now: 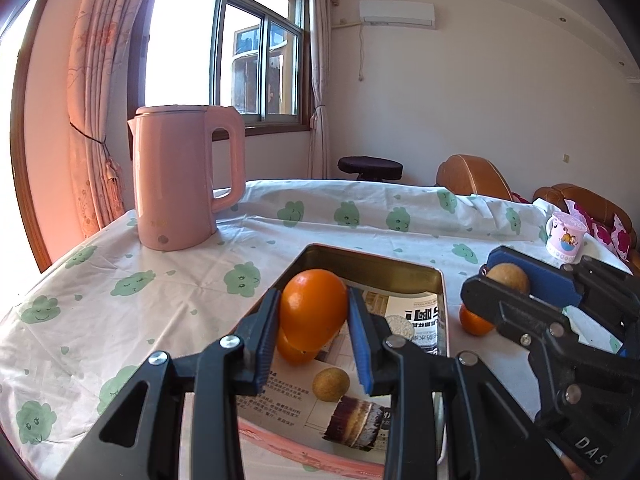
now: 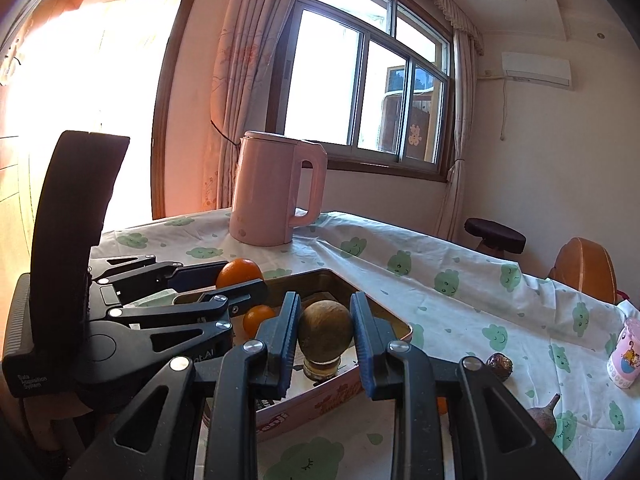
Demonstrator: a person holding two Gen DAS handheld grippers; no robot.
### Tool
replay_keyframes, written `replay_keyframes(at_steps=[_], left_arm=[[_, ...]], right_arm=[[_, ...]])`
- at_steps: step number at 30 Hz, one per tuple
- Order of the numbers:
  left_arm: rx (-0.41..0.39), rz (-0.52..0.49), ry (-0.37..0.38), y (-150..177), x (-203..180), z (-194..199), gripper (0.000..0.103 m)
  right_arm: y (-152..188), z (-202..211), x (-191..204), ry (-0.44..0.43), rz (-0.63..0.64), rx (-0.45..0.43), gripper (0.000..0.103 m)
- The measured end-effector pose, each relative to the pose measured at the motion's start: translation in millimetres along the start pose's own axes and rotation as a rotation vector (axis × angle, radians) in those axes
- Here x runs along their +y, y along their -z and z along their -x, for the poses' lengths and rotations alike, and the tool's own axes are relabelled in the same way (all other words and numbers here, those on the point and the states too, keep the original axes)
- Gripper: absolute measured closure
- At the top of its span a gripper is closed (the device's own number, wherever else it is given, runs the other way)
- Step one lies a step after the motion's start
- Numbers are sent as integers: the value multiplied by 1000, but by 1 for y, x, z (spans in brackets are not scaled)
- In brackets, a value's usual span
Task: Organize fruits
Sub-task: 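Lower and release the orange with the left tool while the right tool releases the brown fruit into the tin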
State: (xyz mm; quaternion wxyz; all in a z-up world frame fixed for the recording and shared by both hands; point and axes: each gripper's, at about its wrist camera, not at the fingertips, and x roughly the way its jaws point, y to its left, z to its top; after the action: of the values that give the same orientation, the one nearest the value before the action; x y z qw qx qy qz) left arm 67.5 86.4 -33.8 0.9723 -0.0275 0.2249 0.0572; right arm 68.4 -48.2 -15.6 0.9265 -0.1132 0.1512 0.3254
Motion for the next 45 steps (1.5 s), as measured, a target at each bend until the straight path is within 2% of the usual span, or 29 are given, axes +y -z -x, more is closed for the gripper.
replay_keyframes(at_steps=[17, 31, 45], left_arm=[[65, -6, -45, 1, 13, -15, 68], [144, -7, -22, 1, 15, -29, 68], [199, 15, -3, 3, 19, -39, 68]], right_arm=[[-3, -31, 10, -36, -23, 56, 75], [3, -49, 10, -41, -47, 114, 75], [6, -68, 6, -47, -68, 217, 75]])
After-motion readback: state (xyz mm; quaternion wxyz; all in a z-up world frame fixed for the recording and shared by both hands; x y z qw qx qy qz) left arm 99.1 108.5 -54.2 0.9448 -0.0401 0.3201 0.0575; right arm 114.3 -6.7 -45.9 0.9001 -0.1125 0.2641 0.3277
